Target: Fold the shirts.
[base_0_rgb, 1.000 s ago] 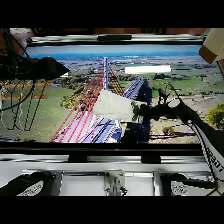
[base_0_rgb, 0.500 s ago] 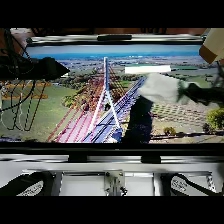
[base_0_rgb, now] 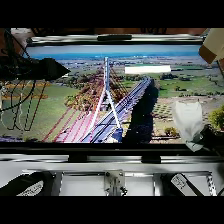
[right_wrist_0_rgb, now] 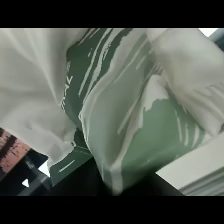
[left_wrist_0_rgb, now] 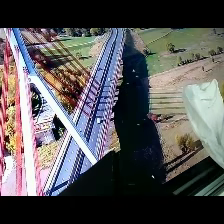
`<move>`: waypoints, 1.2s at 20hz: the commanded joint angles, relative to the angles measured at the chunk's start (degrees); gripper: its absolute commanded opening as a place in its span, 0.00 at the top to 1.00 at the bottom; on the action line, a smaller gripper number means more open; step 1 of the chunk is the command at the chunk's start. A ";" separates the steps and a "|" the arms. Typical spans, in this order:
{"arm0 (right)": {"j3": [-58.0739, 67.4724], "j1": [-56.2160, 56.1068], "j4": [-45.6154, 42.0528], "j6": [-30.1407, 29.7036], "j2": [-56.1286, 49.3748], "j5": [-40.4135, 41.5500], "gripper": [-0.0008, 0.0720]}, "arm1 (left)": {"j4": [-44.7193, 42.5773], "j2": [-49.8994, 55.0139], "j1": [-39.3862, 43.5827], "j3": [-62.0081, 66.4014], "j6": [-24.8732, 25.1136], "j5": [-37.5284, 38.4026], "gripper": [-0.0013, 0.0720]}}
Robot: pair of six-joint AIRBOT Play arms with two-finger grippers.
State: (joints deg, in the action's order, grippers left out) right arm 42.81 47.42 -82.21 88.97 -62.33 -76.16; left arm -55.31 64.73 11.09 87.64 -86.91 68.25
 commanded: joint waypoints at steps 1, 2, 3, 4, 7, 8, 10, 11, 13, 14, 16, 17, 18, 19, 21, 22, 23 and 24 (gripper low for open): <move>-7.48 1.44 -7.54 3.08 3.76 -1.46 0.89 | -0.02 0.00 0.02 -0.02 0.31 0.00 0.94; -8.39 1.44 -8.24 4.37 3.98 -1.70 0.76 | -0.02 0.00 0.02 -0.02 0.46 0.00 0.94; -8.63 1.44 -8.35 4.85 3.98 -2.12 0.38 | -0.02 0.00 0.02 -0.02 1.18 0.07 0.94; -8.35 1.44 -8.37 4.44 3.98 -2.95 0.24 | -0.04 0.00 0.00 -0.02 1.90 0.31 0.94; -1.79 1.38 -13.92 3.80 3.98 -9.16 0.24 | -2.01 0.15 0.00 0.00 2.25 0.74 0.94; 3.41 1.38 -16.02 2.89 3.98 -11.02 0.24 | -3.32 0.28 0.00 0.00 2.23 0.72 0.94; 16.65 0.92 -15.56 2.25 3.98 -9.97 0.24 | -6.86 1.01 0.00 0.07 2.21 0.74 0.94; 23.41 -0.39 -13.44 2.25 3.98 -7.30 0.24 | -8.90 1.73 0.02 0.13 2.21 0.81 0.94; 35.12 -7.21 -8.22 2.25 3.98 2.03 0.24 | -13.46 4.11 0.13 0.13 2.16 1.14 0.94; 38.99 -12.48 -6.58 2.23 3.98 6.88 0.24 | -17.35 5.73 0.61 0.15 1.27 1.88 0.94; 42.36 -27.23 -7.74 1.84 3.96 14.45 0.24 | -30.42 8.87 3.37 0.17 -3.76 5.81 0.94; 42.29 -35.58 -10.49 2.58 3.43 15.28 0.24 | -38.21 10.49 5.38 0.17 -5.97 8.13 0.94; 42.16 -43.19 -14.34 5.97 1.60 12.96 0.24 | -45.18 12.35 7.43 0.15 -7.61 10.47 0.94; 42.16 -48.48 -17.53 10.08 -1.05 9.07 0.24 | -48.61 14.21 8.81 0.15 -8.28 12.35 0.94; 42.16 -54.60 -14.08 11.17 -7.58 0.07 0.24 | -47.21 17.20 9.70 0.07 -8.70 13.94 0.38; 42.18 -55.87 -10.03 9.90 -10.36 -3.43 0.24 | -46.38 18.36 9.77 0.07 -9.90 15.19 0.00; 42.18 -56.68 -6.93 9.22 -12.74 -6.49 0.24 | -46.38 19.34 9.77 0.00 -10.34 16.39 0.00; 42.16 -57.44 -5.09 9.35 -14.73 -8.94 0.24 | -46.29 19.67 9.77 -0.24 -10.32 16.39 0.00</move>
State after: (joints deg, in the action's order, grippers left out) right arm 84.29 -3.70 -92.64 97.54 -70.85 -76.31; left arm -97.86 81.54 19.97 87.61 -95.07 81.17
